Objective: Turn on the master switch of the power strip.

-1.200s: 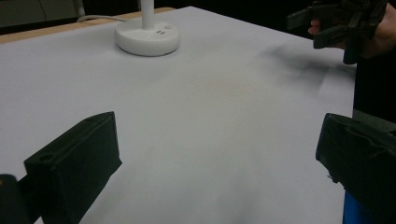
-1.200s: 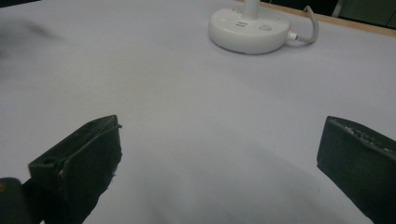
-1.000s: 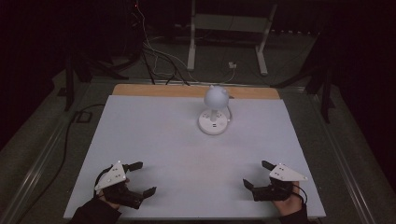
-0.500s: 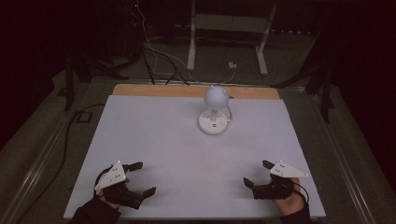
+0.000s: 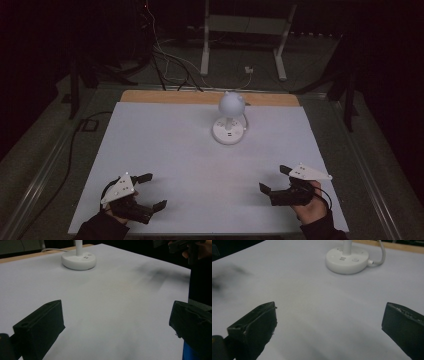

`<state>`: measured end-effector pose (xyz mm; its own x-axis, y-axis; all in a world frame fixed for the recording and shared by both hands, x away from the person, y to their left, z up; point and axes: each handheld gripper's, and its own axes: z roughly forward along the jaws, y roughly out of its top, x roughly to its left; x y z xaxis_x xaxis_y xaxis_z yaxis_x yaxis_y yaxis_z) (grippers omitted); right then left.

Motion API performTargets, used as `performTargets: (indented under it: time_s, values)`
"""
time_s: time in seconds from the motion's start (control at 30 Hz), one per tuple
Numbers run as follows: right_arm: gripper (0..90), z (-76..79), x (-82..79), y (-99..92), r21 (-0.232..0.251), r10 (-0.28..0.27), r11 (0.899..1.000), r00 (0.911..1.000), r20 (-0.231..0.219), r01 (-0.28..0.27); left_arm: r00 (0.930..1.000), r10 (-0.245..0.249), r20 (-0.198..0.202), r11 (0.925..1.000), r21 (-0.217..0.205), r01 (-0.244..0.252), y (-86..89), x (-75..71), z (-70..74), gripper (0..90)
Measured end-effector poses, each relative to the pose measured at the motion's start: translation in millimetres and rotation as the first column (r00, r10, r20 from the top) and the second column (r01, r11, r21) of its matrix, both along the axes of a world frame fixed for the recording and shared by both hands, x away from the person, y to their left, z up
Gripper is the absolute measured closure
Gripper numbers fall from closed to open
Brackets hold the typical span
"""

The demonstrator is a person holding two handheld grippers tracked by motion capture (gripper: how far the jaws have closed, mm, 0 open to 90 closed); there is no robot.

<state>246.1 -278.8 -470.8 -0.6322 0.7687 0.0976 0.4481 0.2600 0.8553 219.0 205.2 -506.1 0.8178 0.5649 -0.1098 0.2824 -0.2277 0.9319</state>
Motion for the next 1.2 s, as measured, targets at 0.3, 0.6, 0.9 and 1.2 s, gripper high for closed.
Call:
performTargets:
  time_s: [0.3,0.6,0.9,1.2]
  values:
    - [0.0,11.1,12.3,7.8,0.012,0.01,1.0,0.9999,0.008,-0.01,1.0,0.003,-0.002,1.0,-0.003,-0.003,0.7,0.2,-0.1,0.2]
    - [0.0,18.8,22.9,15.2,0.013,0.021,1.0,0.9997,0.013,-0.021,1.0,0.003,-0.001,1.0,-0.003,-0.003,1.0,0.2,0.1,0.2]
    - [0.0,25.6,33.6,19.5,0.016,0.031,0.999,0.9995,0.006,-0.031,1.0,0.002,0.002,1.0,-0.005,-0.002,1.4,0.0,0.4,0.2]
    - [0.0,33.9,44.3,27.4,0.005,0.049,0.999,0.9986,0.02,-0.049,1.0,0.003,0.001,1.0,-0.002,-0.003,1.1,-0.1,0.3,0.2]
